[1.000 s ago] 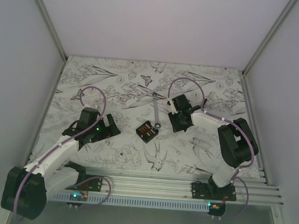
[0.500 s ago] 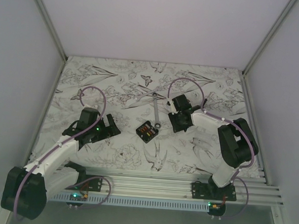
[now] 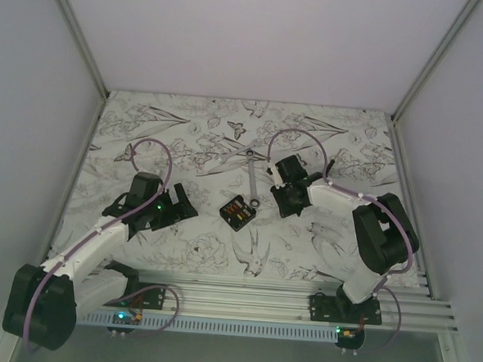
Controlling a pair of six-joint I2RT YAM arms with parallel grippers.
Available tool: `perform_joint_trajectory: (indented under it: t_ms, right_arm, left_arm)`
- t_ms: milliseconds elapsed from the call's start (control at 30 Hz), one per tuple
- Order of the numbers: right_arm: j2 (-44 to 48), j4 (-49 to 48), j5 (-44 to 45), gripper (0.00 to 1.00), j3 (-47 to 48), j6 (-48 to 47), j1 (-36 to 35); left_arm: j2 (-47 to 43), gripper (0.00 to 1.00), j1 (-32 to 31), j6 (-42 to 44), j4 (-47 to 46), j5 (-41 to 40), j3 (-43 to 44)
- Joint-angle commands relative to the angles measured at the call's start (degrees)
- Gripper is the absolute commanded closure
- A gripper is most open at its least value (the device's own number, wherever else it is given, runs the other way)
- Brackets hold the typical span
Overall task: Snap on the fuse box
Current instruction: Pick up the fuse from the center of the board.
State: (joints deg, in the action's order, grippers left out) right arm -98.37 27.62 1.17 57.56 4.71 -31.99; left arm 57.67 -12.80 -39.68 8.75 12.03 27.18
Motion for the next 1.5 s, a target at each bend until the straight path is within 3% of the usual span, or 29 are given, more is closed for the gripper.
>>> perform_joint_trajectory:
  t_ms: [0,267,633,1000,1467]
  right_arm:
    - [3.8,0.7,-0.1,0.77,-0.5,-1.4,-1.4]
    - [11.8,-5.2,-9.3,0.78,-0.3,-4.4,-3.4]
    - [14.0,-15.9,-21.4,0.78,2.2,-8.2,-8.9]
    - [13.1,-21.5,-24.5,0.78,3.1,-7.8,-11.3]
    - [11.7,-23.8,-24.9,0.78,3.5,-6.7,-11.8]
  left_arm:
    - [1.2,0.02,-0.8,-1.6,-2.1,3.9,2.8]
    - [4.0,0.08,-3.4,-3.7,-4.6,7.8,7.9]
    - [8.7,0.26,-8.9,-7.4,-10.5,9.4,16.3]
    - [14.5,0.56,-14.1,-11.2,-14.4,7.1,19.7]
    - [17.7,0.65,-15.9,-12.8,-16.1,7.3,20.1]
